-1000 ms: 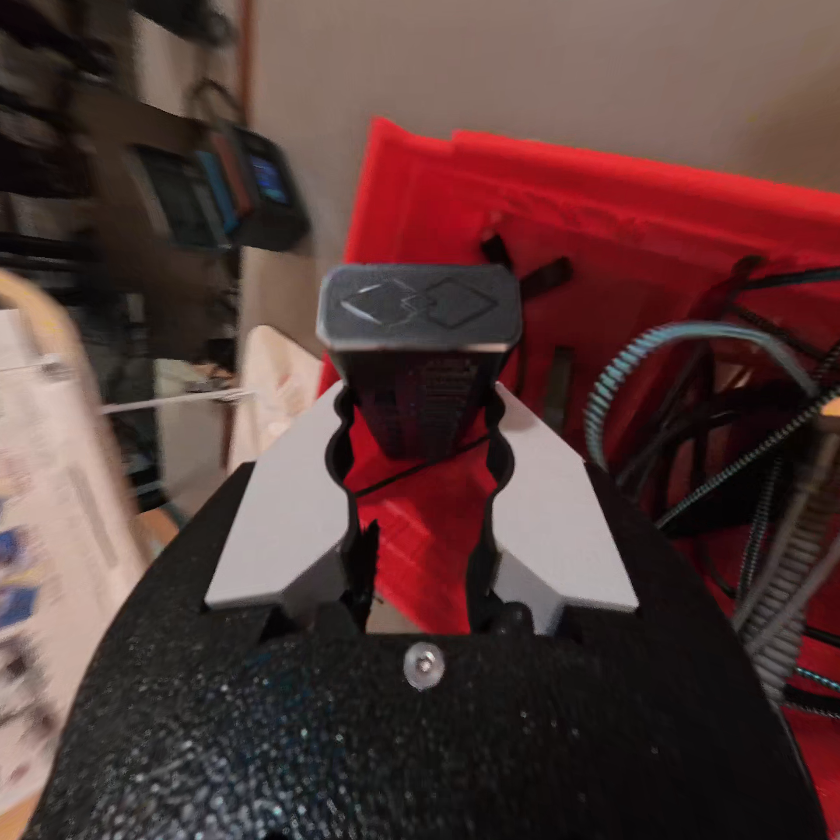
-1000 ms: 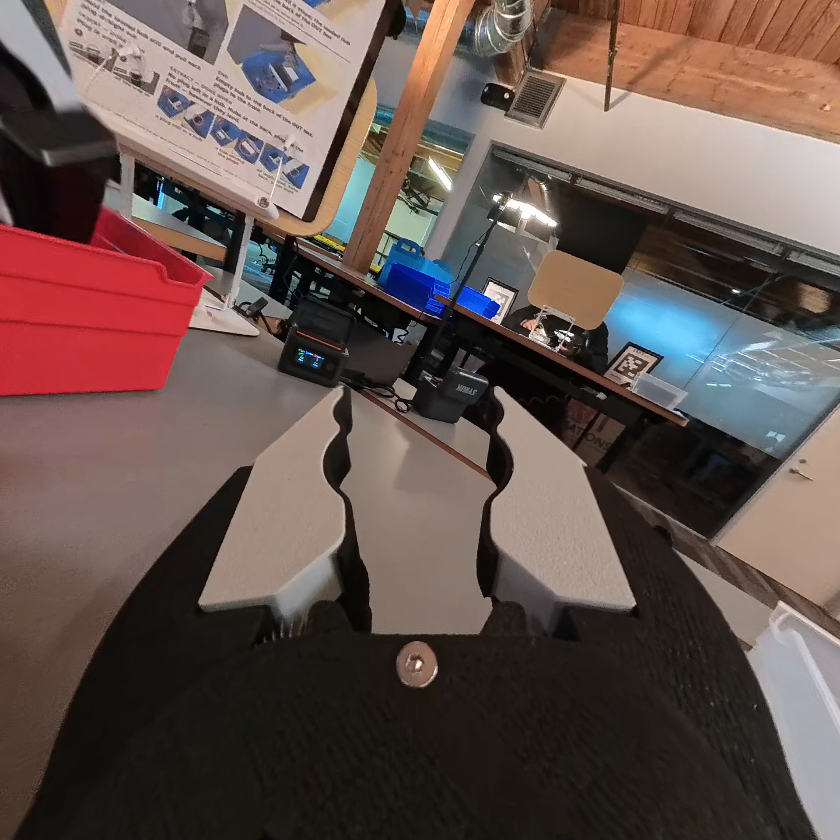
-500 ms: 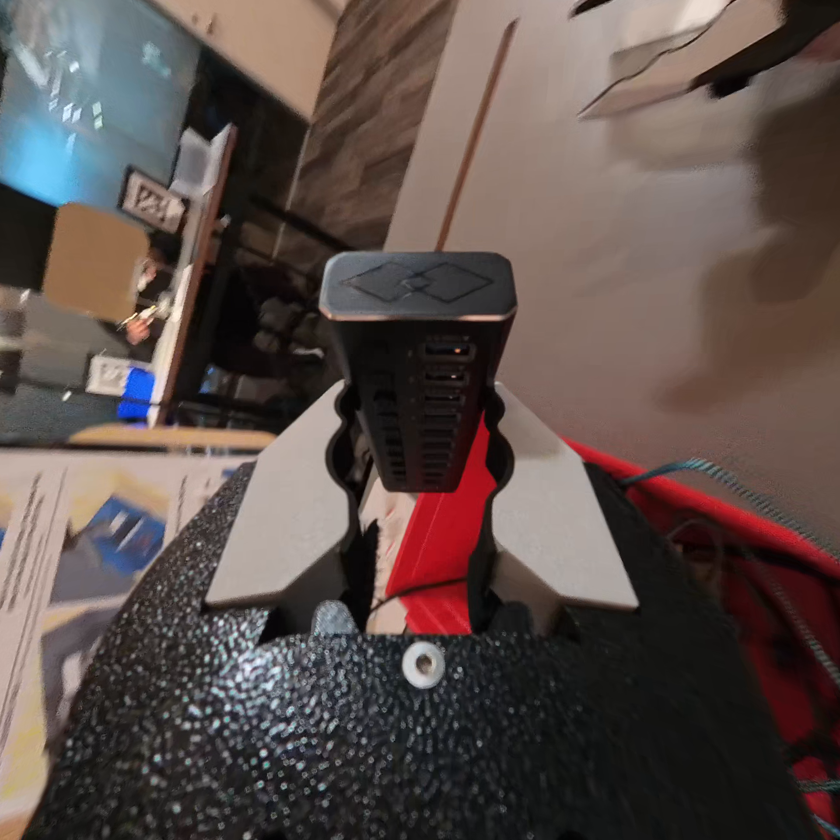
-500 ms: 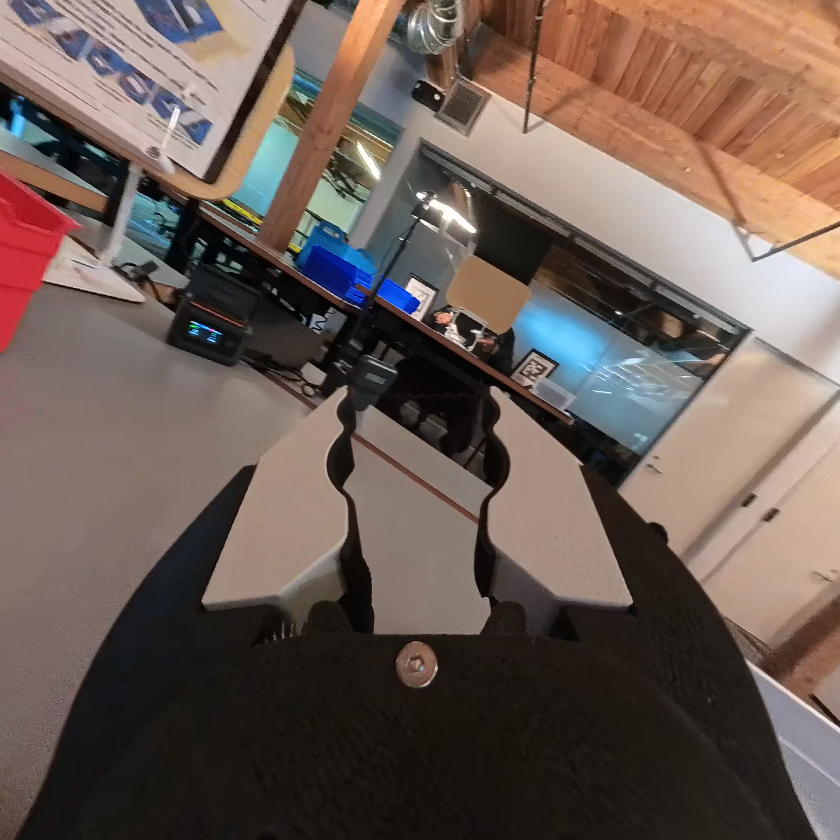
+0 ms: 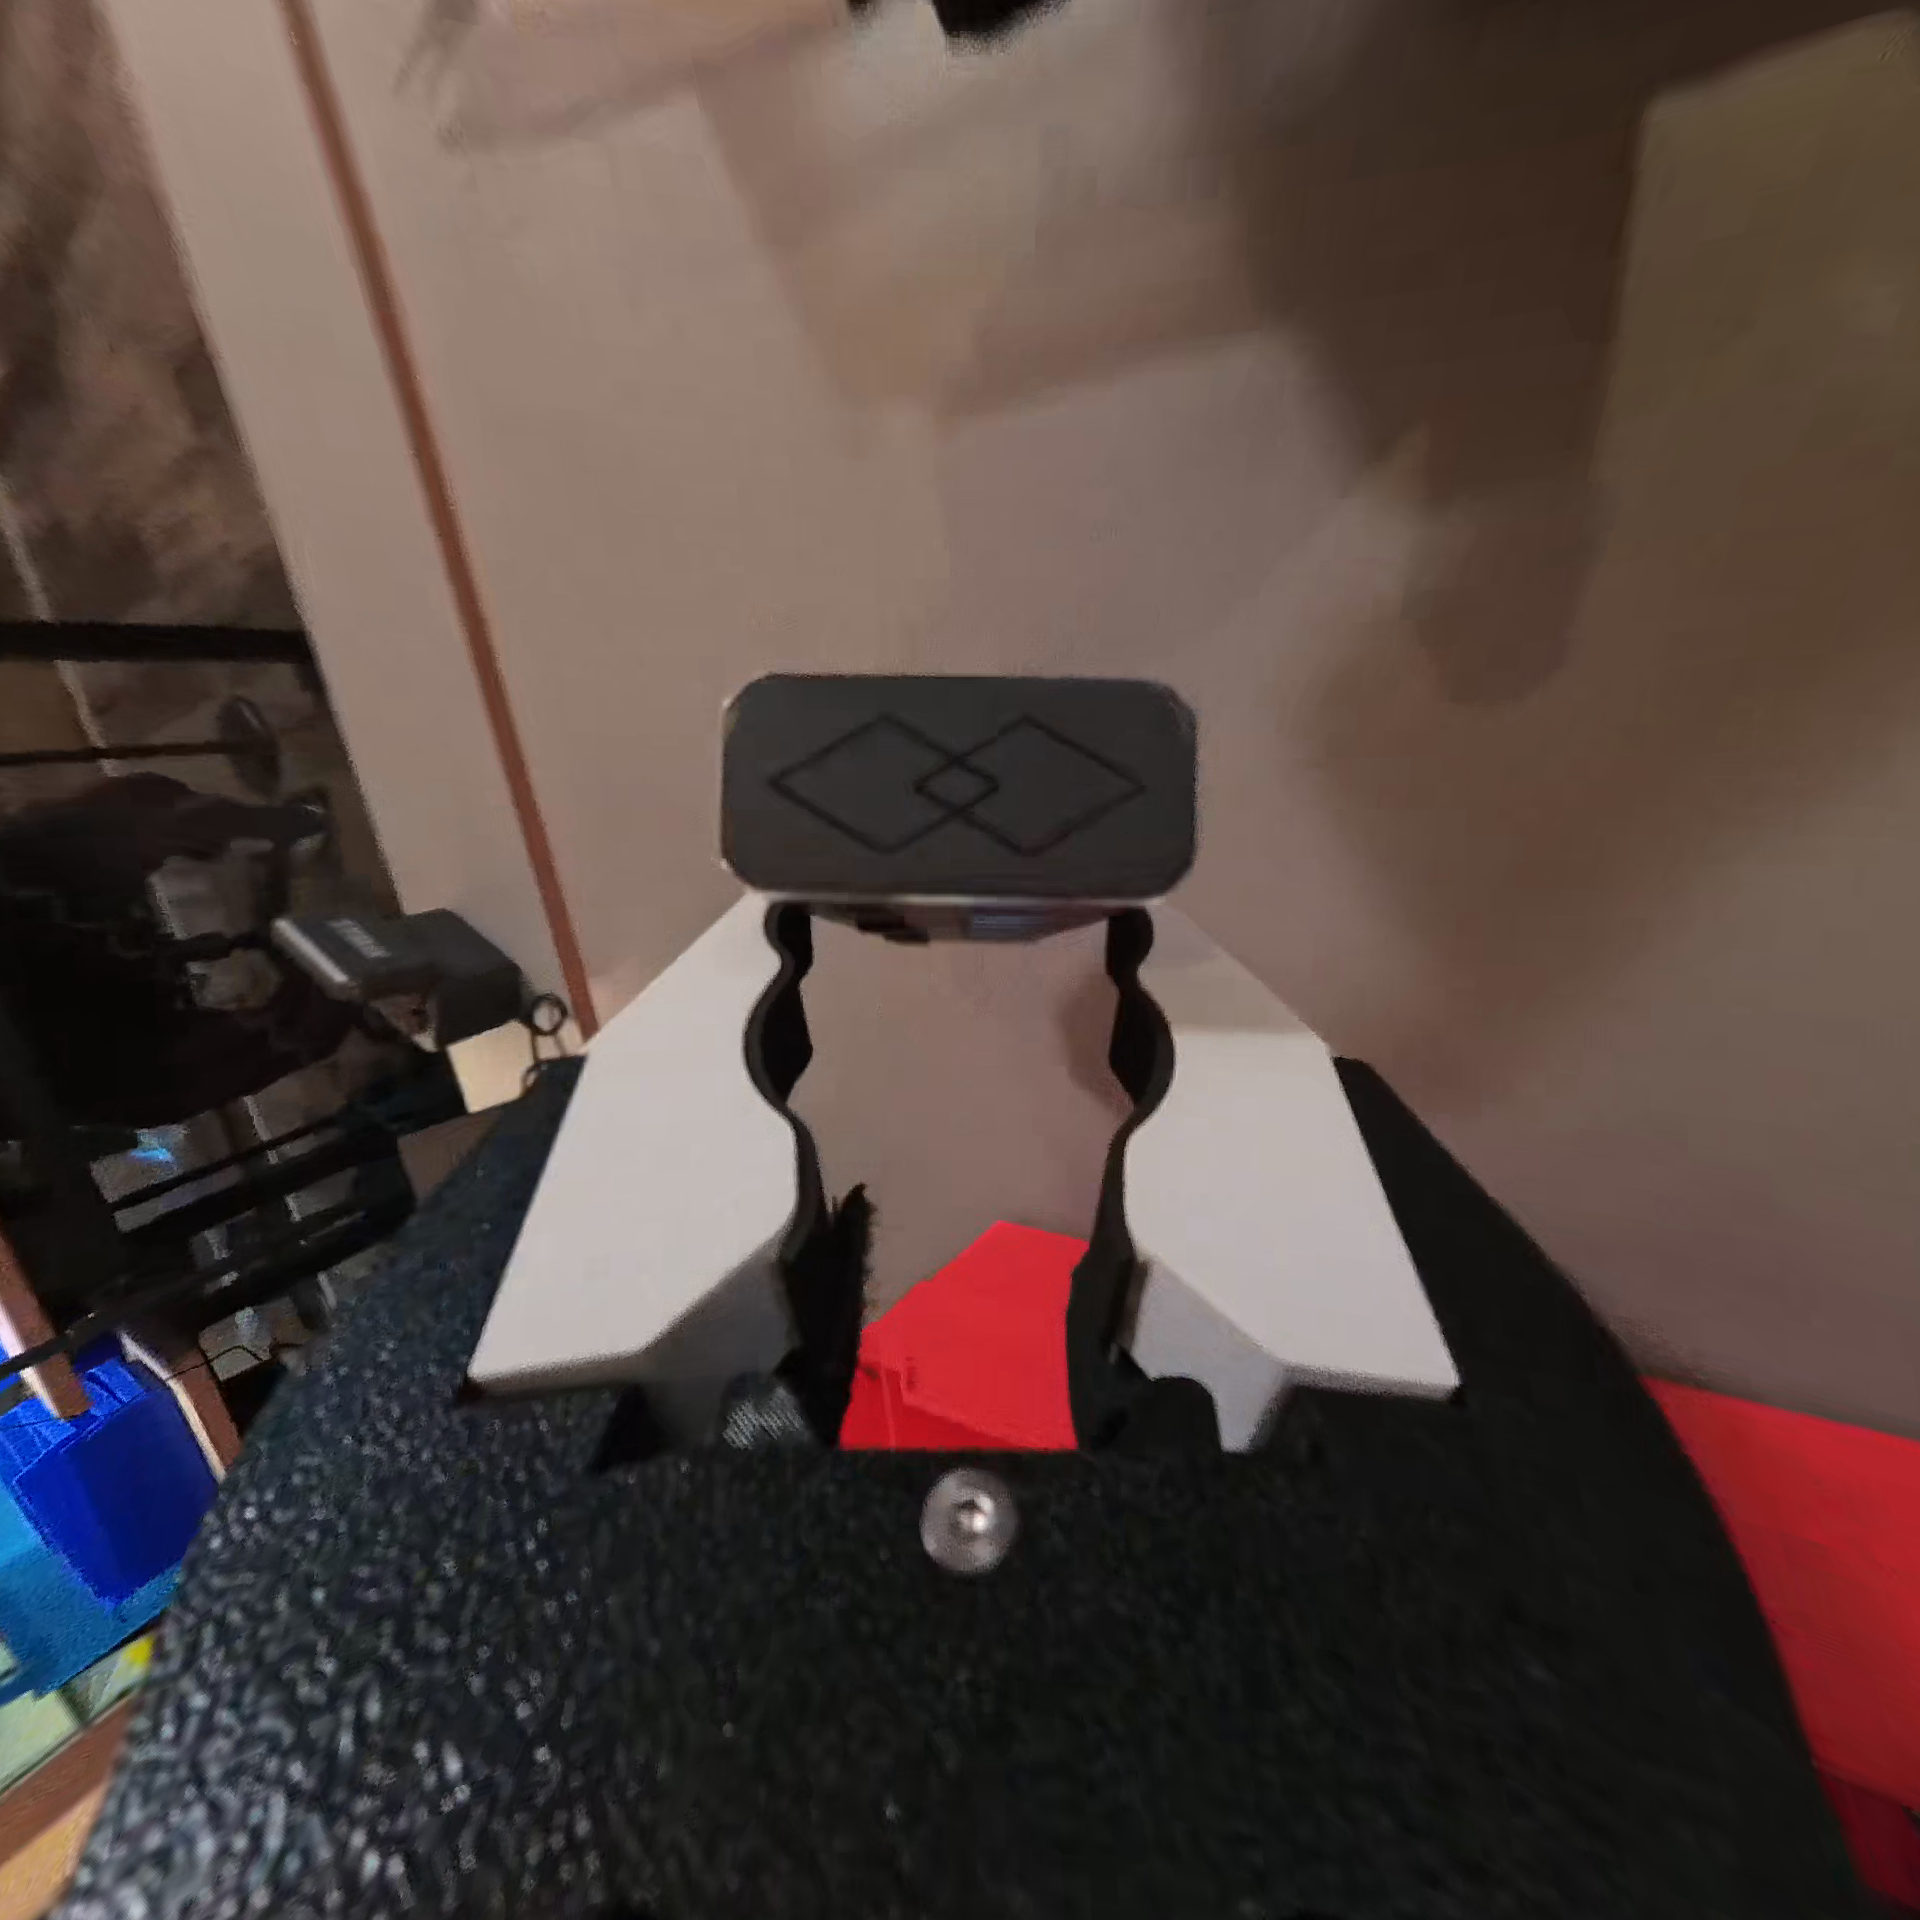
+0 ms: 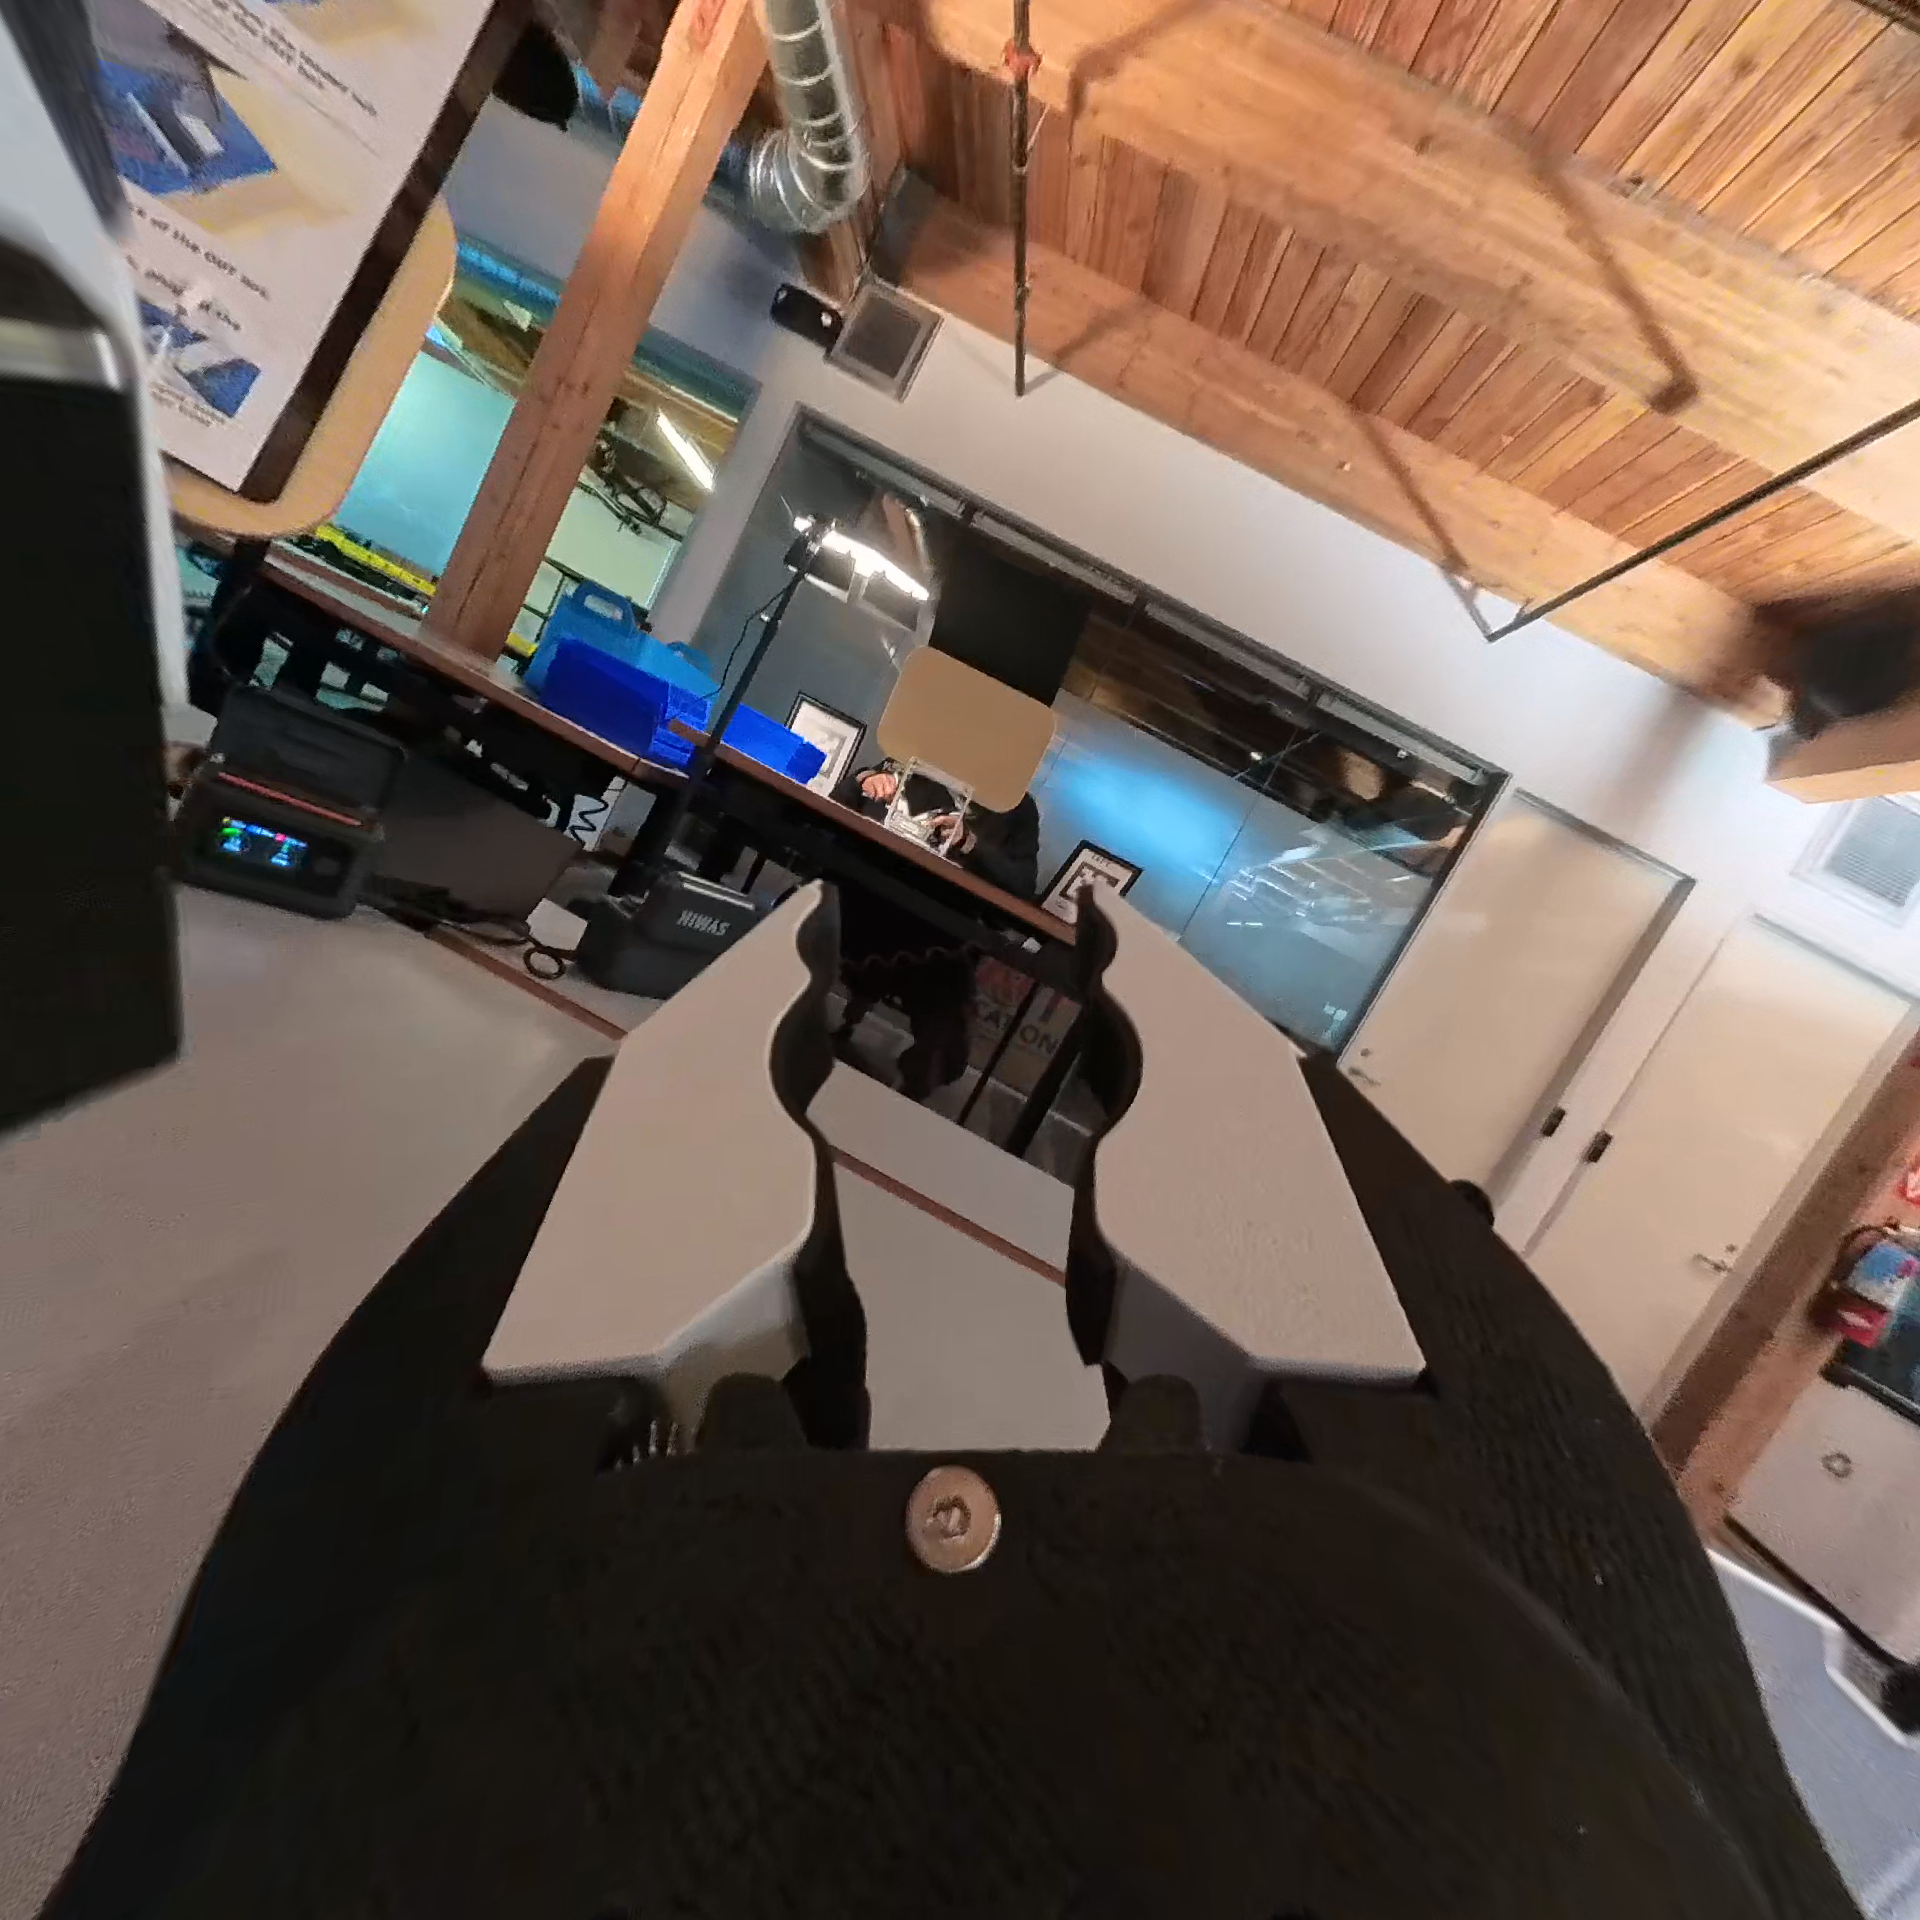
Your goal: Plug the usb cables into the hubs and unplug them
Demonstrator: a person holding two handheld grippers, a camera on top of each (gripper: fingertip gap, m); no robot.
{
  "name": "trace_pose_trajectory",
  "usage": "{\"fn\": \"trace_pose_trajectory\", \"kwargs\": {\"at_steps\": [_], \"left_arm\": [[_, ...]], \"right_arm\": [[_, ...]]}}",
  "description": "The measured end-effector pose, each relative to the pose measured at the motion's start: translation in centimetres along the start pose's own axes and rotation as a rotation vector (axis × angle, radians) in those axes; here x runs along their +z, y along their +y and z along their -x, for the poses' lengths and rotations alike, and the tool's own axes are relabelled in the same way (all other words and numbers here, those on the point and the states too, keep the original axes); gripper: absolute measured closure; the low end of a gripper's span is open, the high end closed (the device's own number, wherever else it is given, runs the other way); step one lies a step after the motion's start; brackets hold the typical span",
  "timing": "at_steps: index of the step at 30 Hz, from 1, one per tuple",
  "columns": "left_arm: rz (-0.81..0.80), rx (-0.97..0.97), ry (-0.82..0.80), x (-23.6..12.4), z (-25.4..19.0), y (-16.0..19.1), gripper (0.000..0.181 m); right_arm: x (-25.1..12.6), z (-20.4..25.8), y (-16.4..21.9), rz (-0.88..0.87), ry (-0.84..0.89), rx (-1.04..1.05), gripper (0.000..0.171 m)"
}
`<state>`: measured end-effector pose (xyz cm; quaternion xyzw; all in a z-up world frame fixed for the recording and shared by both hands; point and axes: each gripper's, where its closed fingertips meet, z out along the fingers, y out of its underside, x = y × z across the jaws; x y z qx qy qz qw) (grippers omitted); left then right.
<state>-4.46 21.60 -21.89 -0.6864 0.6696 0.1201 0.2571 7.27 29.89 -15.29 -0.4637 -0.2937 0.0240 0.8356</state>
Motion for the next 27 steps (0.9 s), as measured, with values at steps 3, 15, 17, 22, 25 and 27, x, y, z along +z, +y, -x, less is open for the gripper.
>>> {"fn": "trace_pose_trajectory", "kwargs": {"at_steps": [3,15,17,22,25,27], "left_arm": [[0.047,0.010,0.060,3.0,0.0,0.4,0.125],[0.276,-0.005,0.271,10.7,0.7,2.3,0.126],[0.295,-0.033,0.307,11.9,0.3,2.8,0.126],[0.272,-0.207,0.374,12.8,0.0,2.6,0.127],[0.249,-0.247,0.364,10.7,0.4,2.2,0.114],[0.200,-0.264,0.285,7.6,1.7,1.7,0.106]], "right_arm": [[0.1,-0.1,0.1,0.004,0.001,-0.011,0.127],[0.0,-3.0,0.6,0.012,0.100,0.053,0.127],[0.0,-2.9,0.5,0.010,0.098,0.050,0.128],[0.1,-2.7,0.5,0.006,0.089,0.060,0.127],[0.2,-2.3,0.7,0.013,0.072,0.063,0.127],[0.2,-1.9,0.8,0.018,0.059,0.060,0.127]]}}
